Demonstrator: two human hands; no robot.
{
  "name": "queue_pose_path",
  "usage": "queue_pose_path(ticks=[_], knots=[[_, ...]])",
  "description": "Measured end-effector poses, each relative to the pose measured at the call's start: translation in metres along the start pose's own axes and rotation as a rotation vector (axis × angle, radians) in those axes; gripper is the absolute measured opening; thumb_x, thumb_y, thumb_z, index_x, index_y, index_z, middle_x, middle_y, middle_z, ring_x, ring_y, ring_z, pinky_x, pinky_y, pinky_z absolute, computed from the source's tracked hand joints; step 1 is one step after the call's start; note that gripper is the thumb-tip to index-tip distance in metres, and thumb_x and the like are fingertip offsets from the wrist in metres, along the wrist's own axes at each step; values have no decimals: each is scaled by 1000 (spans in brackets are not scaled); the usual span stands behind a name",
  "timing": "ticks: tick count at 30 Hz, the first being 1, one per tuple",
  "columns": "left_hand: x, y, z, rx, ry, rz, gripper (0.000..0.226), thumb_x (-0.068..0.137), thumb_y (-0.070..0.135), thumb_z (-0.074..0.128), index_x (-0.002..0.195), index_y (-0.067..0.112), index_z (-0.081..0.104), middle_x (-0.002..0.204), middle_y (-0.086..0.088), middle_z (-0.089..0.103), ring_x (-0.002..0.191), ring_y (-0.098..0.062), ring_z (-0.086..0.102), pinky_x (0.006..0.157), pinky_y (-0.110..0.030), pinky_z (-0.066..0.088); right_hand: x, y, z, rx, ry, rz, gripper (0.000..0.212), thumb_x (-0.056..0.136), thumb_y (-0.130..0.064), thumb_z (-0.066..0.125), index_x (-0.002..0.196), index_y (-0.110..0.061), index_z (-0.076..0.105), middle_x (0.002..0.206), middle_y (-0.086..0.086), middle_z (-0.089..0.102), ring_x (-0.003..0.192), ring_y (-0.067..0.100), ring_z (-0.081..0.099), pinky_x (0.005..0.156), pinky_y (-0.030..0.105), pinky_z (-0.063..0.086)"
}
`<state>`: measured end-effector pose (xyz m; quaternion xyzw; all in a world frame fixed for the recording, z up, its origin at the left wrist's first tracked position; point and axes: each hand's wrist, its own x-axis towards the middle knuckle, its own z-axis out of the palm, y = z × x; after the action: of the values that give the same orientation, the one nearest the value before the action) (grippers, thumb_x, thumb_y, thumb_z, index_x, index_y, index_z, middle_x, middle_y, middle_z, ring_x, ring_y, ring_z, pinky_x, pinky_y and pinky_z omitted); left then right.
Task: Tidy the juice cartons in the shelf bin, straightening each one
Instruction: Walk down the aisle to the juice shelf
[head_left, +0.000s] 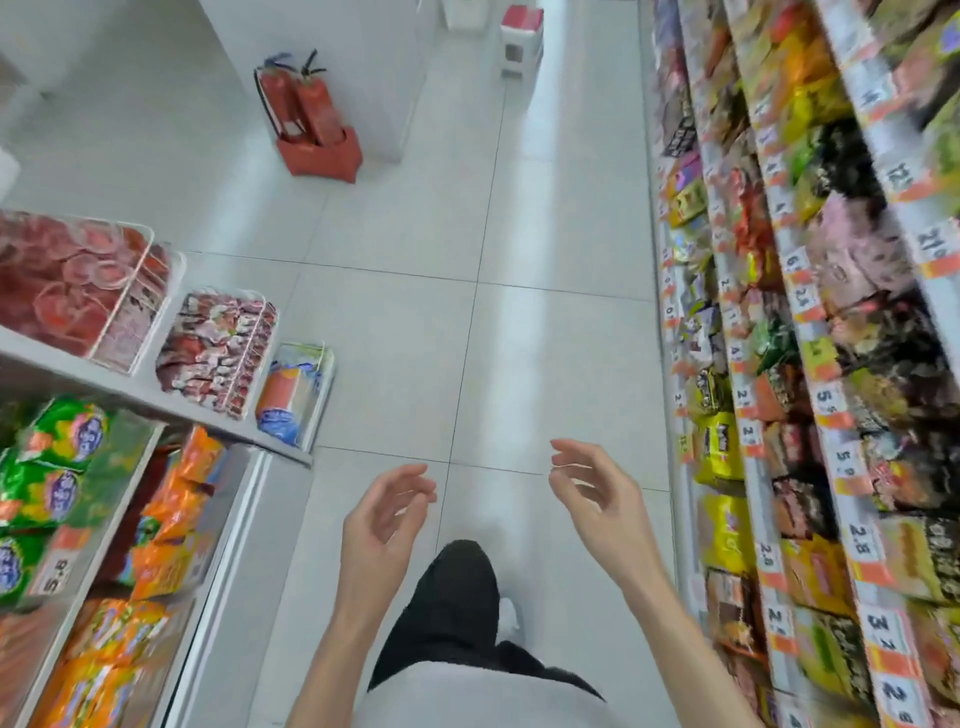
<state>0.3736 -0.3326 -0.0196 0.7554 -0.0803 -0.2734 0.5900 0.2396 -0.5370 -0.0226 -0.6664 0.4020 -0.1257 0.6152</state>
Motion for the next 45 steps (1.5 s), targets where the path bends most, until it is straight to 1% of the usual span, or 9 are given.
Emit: queue_pose_path(ticks=[3, 6, 15, 18, 25, 29, 34, 39, 45], knots=[[86, 25, 14, -17, 4, 5, 29, 102, -1, 63, 122, 19, 71, 106, -3, 77, 105, -20, 74, 100, -48, 58, 88, -24, 8, -11, -6, 9, 30, 99, -9, 69, 117, -33, 72, 110, -7, 75, 99, 9, 72, 89, 19, 55], [185, 54, 28, -38, -7, 11, 29, 102, 0, 63, 123, 19, 71, 107, -3, 77, 105, -21, 74, 100, -44, 58, 180, -49, 19, -18, -5, 27, 31, 99, -7, 69, 117, -32, 72, 110, -5, 75, 97, 8, 72, 87, 17, 53], [476, 184, 61, -14, -61, 92, 33, 101, -6, 63, 121, 19, 71, 106, -6, 77, 102, -22, 75, 96, -46, 59, 429, -157, 36, 8, 72, 71, 31, 99, -7, 69, 115, -32, 73, 108, -7, 75, 97, 9, 72, 86, 20, 53], [562, 217, 78, 5, -79, 89, 31, 101, -5, 63, 121, 18, 71, 105, -4, 77, 102, -22, 74, 96, -47, 59, 515, -189, 40, 24, 85, 75, 32, 98, -5, 69, 115, -31, 73, 109, -5, 75, 96, 8, 72, 85, 17, 53], [767, 273, 134, 20, -53, 79, 31, 100, -6, 64, 121, 16, 71, 103, -3, 77, 102, -22, 75, 97, -48, 59, 756, -266, 50, 38, 32, 32, 31, 98, -5, 68, 117, -30, 72, 110, -2, 74, 95, 7, 72, 85, 14, 53], [884, 324, 168, 14, -25, 61, 31, 100, -5, 64, 122, 16, 70, 103, -4, 76, 102, -22, 74, 97, -47, 59, 902, -332, 49, 27, -32, 1, 32, 100, -6, 67, 118, -31, 71, 110, -4, 73, 97, 7, 71, 86, 15, 53], [1022, 389, 199, 1, 8, 59, 31, 100, -4, 65, 121, 17, 71, 103, -3, 77, 103, -23, 74, 97, -49, 59, 1053, -407, 45, 13, -57, -20, 29, 100, -7, 67, 119, -28, 71, 109, -4, 73, 95, 7, 71, 86, 16, 53], [1170, 435, 228, -23, 17, 42, 27, 99, 0, 68, 121, 16, 71, 102, -2, 77, 103, -23, 74, 98, -50, 59, 1193, -443, 47, -12, -46, 19, 30, 99, -7, 68, 116, -30, 73, 108, -5, 74, 97, 9, 72, 86, 16, 53], [1371, 501, 260, -38, -33, 49, 32, 99, -6, 64, 122, 15, 70, 103, -5, 76, 103, -23, 74, 98, -49, 59, 1364, -489, 59, -30, 1, 80, 30, 98, -9, 69, 115, -34, 73, 107, -9, 74, 97, 8, 72, 88, 20, 53]])
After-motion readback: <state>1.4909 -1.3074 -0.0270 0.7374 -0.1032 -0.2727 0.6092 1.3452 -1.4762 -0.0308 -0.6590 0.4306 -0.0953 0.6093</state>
